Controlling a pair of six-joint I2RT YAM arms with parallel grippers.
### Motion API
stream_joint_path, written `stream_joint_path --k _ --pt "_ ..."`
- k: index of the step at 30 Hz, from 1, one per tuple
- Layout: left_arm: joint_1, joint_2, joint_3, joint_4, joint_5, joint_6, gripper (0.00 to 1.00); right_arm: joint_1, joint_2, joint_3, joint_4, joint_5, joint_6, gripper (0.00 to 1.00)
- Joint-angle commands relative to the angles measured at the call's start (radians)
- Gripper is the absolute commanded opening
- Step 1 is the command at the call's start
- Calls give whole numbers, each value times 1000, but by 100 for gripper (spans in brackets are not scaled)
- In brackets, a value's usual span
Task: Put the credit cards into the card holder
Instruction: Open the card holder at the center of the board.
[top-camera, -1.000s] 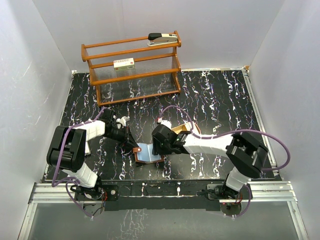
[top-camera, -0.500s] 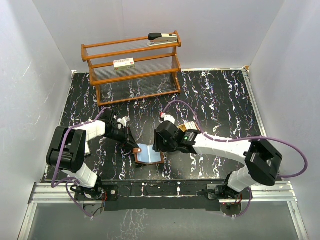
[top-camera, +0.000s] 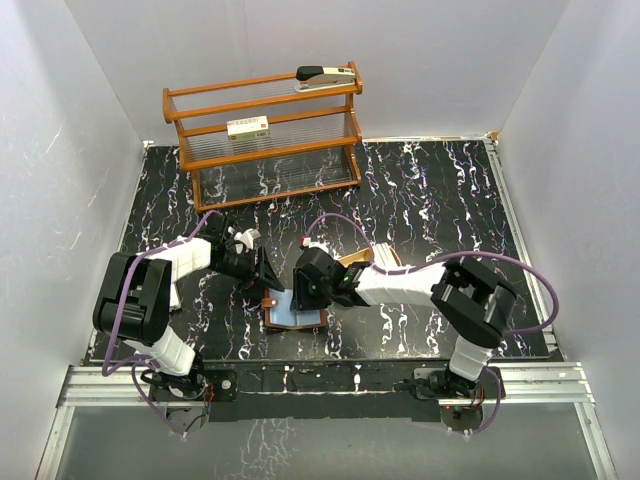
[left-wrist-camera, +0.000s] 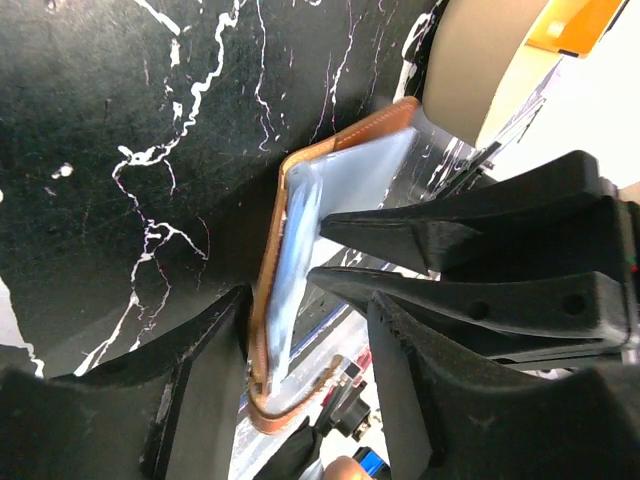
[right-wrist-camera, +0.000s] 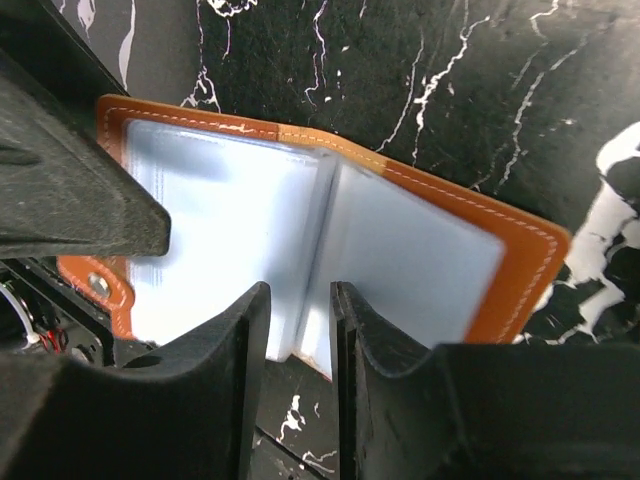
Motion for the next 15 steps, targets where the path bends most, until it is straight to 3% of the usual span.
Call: stream_joint_path --k 1,10,12,15 --pt "-3 -17 5 16 -2 -26 48 11 25 30 116 -53 35 28" --pt "-3 19 -7 29 -33 -32 40 14 25 25 138 -37 42 25" --pt "-3 21 -2 15 -47 -23 33 14 47 24 141 -36 41 23" --pt "-4 13 13 -16 -90 1 13 14 53 33 89 -28 27 23"
